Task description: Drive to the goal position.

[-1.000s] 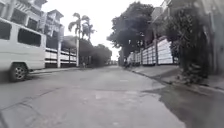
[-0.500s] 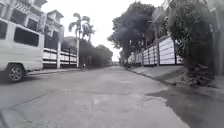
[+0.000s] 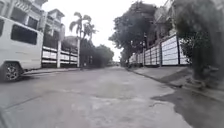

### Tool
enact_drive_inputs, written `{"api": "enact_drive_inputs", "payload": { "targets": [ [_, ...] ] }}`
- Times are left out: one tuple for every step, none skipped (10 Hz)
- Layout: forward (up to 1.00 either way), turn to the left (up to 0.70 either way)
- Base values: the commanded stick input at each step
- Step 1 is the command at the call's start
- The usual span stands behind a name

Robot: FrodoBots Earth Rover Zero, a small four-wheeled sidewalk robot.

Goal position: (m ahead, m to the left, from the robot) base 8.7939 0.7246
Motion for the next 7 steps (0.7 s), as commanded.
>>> {"api": "enact_drive_inputs", "payload": {
  "targets": [
    [0.5, 0.0],
    [0.5, 0.0],
    [0.5, 0.0],
    [0.5, 0.0],
    [0.5, 0.0],
    [0.5, 0.0],
    [0.5, 0.0]
  ]
}}
